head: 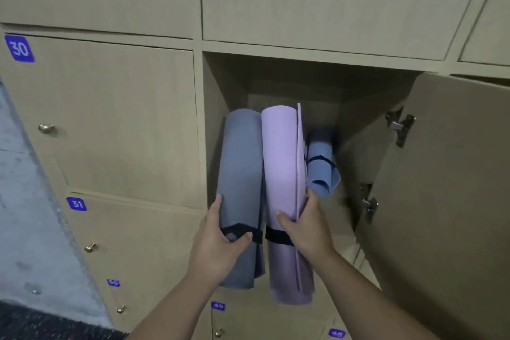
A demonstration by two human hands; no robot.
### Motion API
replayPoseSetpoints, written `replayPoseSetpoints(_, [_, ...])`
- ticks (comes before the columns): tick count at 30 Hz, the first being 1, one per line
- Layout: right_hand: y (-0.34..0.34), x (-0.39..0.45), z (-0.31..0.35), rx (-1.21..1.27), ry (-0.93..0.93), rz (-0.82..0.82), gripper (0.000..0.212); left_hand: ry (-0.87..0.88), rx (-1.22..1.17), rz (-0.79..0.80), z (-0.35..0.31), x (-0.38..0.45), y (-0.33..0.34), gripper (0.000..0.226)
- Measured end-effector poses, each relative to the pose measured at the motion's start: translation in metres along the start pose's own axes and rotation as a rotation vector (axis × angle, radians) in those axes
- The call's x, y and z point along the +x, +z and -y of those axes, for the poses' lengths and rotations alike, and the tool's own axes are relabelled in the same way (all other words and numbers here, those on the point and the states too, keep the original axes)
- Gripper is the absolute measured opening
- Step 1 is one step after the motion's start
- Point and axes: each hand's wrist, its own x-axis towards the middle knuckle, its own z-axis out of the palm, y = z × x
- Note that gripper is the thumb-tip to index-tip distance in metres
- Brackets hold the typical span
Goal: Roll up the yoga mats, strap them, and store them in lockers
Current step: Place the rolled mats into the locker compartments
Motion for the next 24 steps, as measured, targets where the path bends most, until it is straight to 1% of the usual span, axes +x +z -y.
replayPoseSetpoints(3, [0.007, 0.042, -0.005, -0.028, -0.004, -0.005, 0.091, 0.069, 0.149, -0.066, -0.006, 0.034, 0.014, 0.103])
replayPoseSetpoints(5, [0.013, 0.062, -0.007, -0.028, -0.004, -0.021, 0.093, 0.103, 0.225, -0.09, -0.007, 0.057, 0.017, 0.101])
replayPoseSetpoints(8, [0.02, 0.095, -0.012, -0.041, 0.016, -0.03, 0.093, 0.09, 0.258, -0.074, -0.008, 0.095, 0.021, 0.101])
replayPoseSetpoints(13, [0.03, 0.144, -0.01, -0.035, 0.068, -0.037, 0.088, 0.067, 0.327, -0.038, -0.008, 0.148, 0.028, 0.097])
replayPoseSetpoints(17, [0.045, 0.193, 0.008, -0.047, 0.096, -0.077, 0.087, 0.162, 0.584, -0.091, -0.027, 0.197, 0.031, 0.086])
replayPoseSetpoints(19, [0.056, 0.212, 0.017, 0.007, 0.1, -0.033, 0.084, 0.219, 0.715, -0.106, -0.035, 0.22, 0.031, 0.075])
replayPoseSetpoints(21, [0.068, 0.219, 0.021, -0.006, 0.078, 0.052, 0.076, 0.265, 0.814, -0.029, -0.034, 0.234, 0.03, 0.065])
replayPoseSetpoints(24, [0.081, 0.216, 0.014, -0.154, -0.052, 0.171, 0.061, 0.305, 0.8, 0.136, -0.02, 0.238, 0.028, 0.056])
